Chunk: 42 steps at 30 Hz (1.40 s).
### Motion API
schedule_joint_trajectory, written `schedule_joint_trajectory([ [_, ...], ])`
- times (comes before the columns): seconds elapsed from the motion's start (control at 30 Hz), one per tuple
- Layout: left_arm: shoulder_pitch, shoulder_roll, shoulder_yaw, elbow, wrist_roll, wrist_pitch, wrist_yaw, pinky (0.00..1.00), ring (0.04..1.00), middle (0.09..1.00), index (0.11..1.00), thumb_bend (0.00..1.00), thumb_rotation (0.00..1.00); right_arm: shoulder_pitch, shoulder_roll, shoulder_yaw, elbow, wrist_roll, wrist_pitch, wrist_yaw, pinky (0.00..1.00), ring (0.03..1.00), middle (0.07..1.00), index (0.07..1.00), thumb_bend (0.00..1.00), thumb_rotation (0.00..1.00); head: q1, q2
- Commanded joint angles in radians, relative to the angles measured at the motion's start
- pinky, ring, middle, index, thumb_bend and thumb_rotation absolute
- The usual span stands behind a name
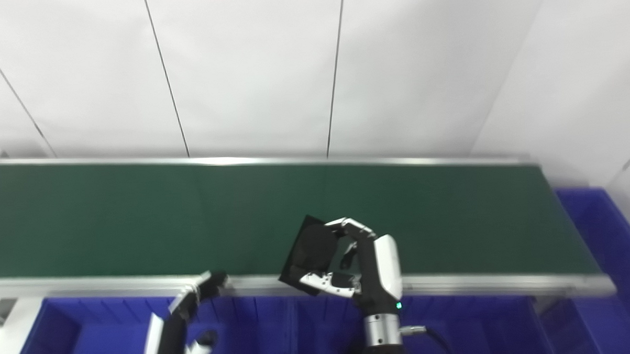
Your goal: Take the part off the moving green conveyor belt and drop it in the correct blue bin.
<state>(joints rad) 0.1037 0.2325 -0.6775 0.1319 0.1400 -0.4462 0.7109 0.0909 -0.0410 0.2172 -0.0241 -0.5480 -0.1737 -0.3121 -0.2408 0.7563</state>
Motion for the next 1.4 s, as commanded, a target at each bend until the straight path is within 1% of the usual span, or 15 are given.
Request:
schedule_joint_trajectory([
  [0.0, 0.014, -0.031, 0.039, -0.048, 0.014, -0.023, -0.077, 0.74, 0.772, 0.771, 0.758, 0.77, 0.93, 0.021, -0.017, 0.001, -0.059, -0.047, -0.004, 0.007, 0.25, 0.324, 0.45, 0.52, 0.52, 0.0, 0.001, 0.015],
  [0.07, 0.031, -0.049, 0.079, -0.066, 0.023, -0.023, -0.124, 0.73, 0.773, 0.77, 0.76, 0.76, 0.94, 0.055, -0.033, -0.003, -0.069, -0.067, -0.006, 0.009, 0.22, 0.299, 0.456, 0.523, 0.52, 0.0, 0.0, 0.022],
  [0.17, 0.051, -0.073, 0.133, -0.089, 0.032, -0.023, -0.188, 0.73, 0.768, 0.766, 0.755, 0.74, 0.94, 0.087, -0.047, -0.007, -0.092, -0.062, -0.006, 0.031, 0.3, 0.379, 0.47, 0.509, 0.52, 0.0, -0.004, 0.044],
  [0.4, 0.09, -0.136, 0.237, -0.129, 0.048, -0.02, -0.309, 0.71, 0.756, 0.756, 0.745, 0.72, 0.94, 0.131, -0.084, -0.013, -0.161, -0.1, 0.04, 0.109, 0.32, 0.389, 0.462, 0.514, 0.52, 0.0, -0.008, 0.073],
  [0.53, 0.105, -0.159, 0.276, -0.152, 0.044, -0.017, -0.373, 0.72, 0.764, 0.76, 0.748, 0.72, 0.94, 0.143, -0.095, -0.01, -0.201, -0.154, 0.136, 0.19, 0.34, 0.412, 0.446, 0.526, 0.52, 0.0, -0.015, 0.088],
  [0.73, 0.127, -0.2, 0.32, -0.176, 0.046, -0.008, -0.434, 0.73, 0.766, 0.76, 0.75, 0.74, 0.93, 0.117, -0.108, 0.01, -0.158, -0.217, 0.193, 0.251, 0.35, 0.434, 0.45, 0.522, 0.52, 0.0, -0.014, 0.099],
  [0.87, 0.136, -0.219, 0.343, -0.185, 0.046, 0.001, -0.469, 0.74, 0.771, 0.761, 0.75, 0.75, 0.92, 0.1, -0.117, 0.033, -0.163, -0.281, 0.289, 0.34, 0.31, 0.428, 0.437, 0.531, 0.52, 0.0, -0.013, 0.105],
  [0.93, 0.135, -0.224, 0.353, -0.183, 0.047, -0.004, -0.486, 0.74, 0.774, 0.764, 0.755, 0.74, 0.93, 0.094, -0.124, 0.045, -0.173, -0.305, 0.331, 0.389, 0.25, 0.368, 0.469, 0.501, 0.53, 0.0, -0.014, 0.105],
  [1.0, 0.137, -0.231, 0.363, -0.187, 0.051, 0.002, -0.5, 0.74, 0.777, 0.769, 0.76, 0.73, 0.93, 0.087, -0.129, 0.054, -0.179, -0.316, 0.375, 0.438, 0.25, 0.386, 0.483, 0.494, 0.53, 0.0, -0.015, 0.105],
  [1.03, 0.139, -0.234, 0.367, -0.191, 0.054, 0.007, -0.505, 0.75, 0.78, 0.771, 0.763, 0.73, 0.93, 0.083, -0.129, 0.057, -0.181, -0.323, 0.397, 0.461, 0.28, 0.433, 0.488, 0.684, 0.55, 0.0, -0.015, 0.105],
  [1.07, 0.141, -0.238, 0.371, -0.193, 0.057, 0.012, -0.508, 0.75, 0.781, 0.772, 0.764, 0.73, 0.93, 0.078, -0.131, 0.061, -0.181, -0.331, 0.412, 0.476, 0.29, 0.442, 0.489, 0.718, 0.55, 0.0, -0.015, 0.105],
  [1.1, 0.143, -0.243, 0.376, -0.195, 0.06, 0.014, -0.512, 0.76, 0.781, 0.772, 0.765, 0.73, 0.93, 0.076, -0.132, 0.064, -0.181, -0.336, 0.421, 0.485, 0.37, 0.526, 0.599, 0.758, 0.65, 0.05, -0.015, 0.105],
  [1.17, 0.145, -0.25, 0.385, -0.196, 0.064, 0.017, -0.519, 0.76, 0.78, 0.772, 0.765, 0.73, 0.93, 0.066, -0.147, 0.081, -0.17, -0.361, 0.41, 0.486, 0.68, 0.782, 0.797, 0.829, 0.75, 0.14, -0.014, 0.105],
  [1.23, 0.144, -0.25, 0.39, -0.197, 0.065, 0.017, -0.527, 0.76, 0.781, 0.774, 0.767, 0.72, 0.93, 0.06, -0.16, 0.097, -0.164, -0.378, 0.411, 0.499, 0.79, 0.865, 0.865, 0.864, 0.78, 0.19, -0.014, 0.104],
  [1.37, 0.14, -0.248, 0.399, -0.185, 0.062, 0.013, -0.548, 0.77, 0.79, 0.78, 0.771, 0.7, 0.93, 0.065, -0.162, 0.118, -0.173, -0.438, 0.437, 0.491, 0.89, 0.957, 0.947, 0.919, 0.82, 0.28, -0.011, 0.103],
])
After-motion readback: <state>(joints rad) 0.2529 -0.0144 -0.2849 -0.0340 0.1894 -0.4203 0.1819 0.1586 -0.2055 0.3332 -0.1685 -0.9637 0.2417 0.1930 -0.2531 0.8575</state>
